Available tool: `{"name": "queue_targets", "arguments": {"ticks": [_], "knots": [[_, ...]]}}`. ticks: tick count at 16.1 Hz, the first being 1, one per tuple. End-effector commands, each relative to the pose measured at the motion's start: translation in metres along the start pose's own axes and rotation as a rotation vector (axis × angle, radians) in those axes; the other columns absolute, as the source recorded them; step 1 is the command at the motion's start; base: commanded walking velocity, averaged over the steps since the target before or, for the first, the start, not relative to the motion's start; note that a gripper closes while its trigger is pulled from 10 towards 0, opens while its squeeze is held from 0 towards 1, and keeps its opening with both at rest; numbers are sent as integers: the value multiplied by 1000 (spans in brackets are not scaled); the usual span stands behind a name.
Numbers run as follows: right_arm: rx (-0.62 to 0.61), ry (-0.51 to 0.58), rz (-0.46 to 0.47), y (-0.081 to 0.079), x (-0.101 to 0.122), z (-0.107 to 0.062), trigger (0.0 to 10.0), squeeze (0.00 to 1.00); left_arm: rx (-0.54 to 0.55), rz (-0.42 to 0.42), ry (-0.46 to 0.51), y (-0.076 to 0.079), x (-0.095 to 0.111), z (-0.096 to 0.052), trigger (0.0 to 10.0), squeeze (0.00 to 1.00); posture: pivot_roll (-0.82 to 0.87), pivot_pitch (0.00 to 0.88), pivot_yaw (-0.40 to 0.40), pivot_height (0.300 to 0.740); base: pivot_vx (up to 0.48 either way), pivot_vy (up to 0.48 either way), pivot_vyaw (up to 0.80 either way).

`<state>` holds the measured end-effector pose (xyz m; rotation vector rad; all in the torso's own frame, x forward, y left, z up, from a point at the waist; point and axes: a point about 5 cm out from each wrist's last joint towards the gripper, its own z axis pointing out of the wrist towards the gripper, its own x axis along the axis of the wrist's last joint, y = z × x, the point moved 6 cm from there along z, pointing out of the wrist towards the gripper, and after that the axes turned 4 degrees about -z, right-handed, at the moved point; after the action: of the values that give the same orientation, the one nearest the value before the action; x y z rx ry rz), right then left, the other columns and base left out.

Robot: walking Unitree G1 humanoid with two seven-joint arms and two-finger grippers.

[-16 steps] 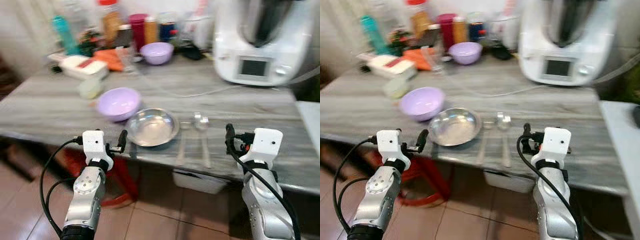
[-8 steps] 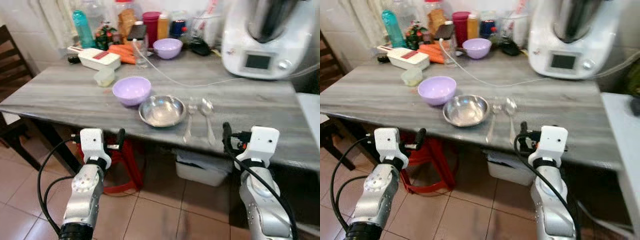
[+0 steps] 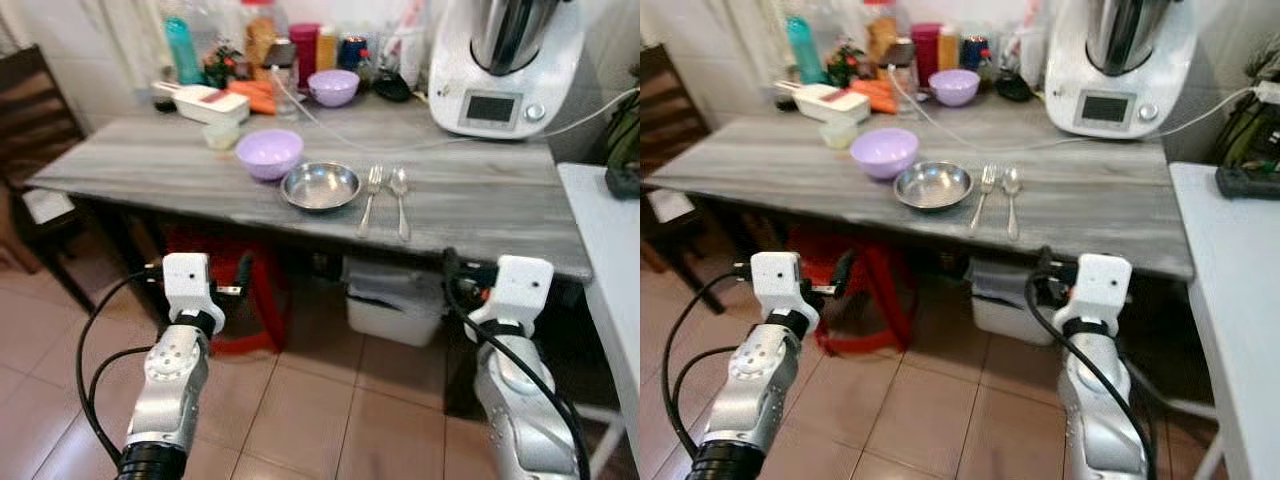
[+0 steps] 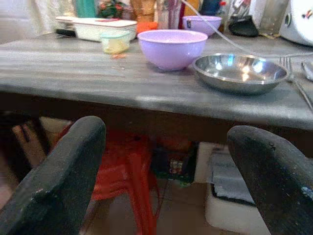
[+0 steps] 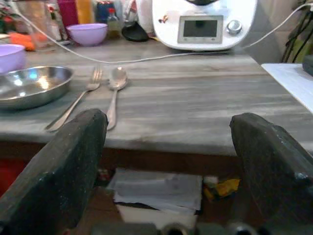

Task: Setting the table

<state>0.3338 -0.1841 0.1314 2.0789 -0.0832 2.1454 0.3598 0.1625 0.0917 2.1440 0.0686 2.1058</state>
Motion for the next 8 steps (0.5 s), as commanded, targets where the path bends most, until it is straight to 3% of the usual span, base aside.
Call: {"name": "queue_targets", "arguments": {"ticks": [1,8], "knots": [[0,7,1,1,3,1,10000,0,-4,6,-5,1,0,0,10000,0,-126,0,91,740,-319,0,0],[5,11,2,-2,3,3,10000,0,-30,15,-7,7,-1,0,10000,0,-127,0,96,740,-319,0,-356]]}}
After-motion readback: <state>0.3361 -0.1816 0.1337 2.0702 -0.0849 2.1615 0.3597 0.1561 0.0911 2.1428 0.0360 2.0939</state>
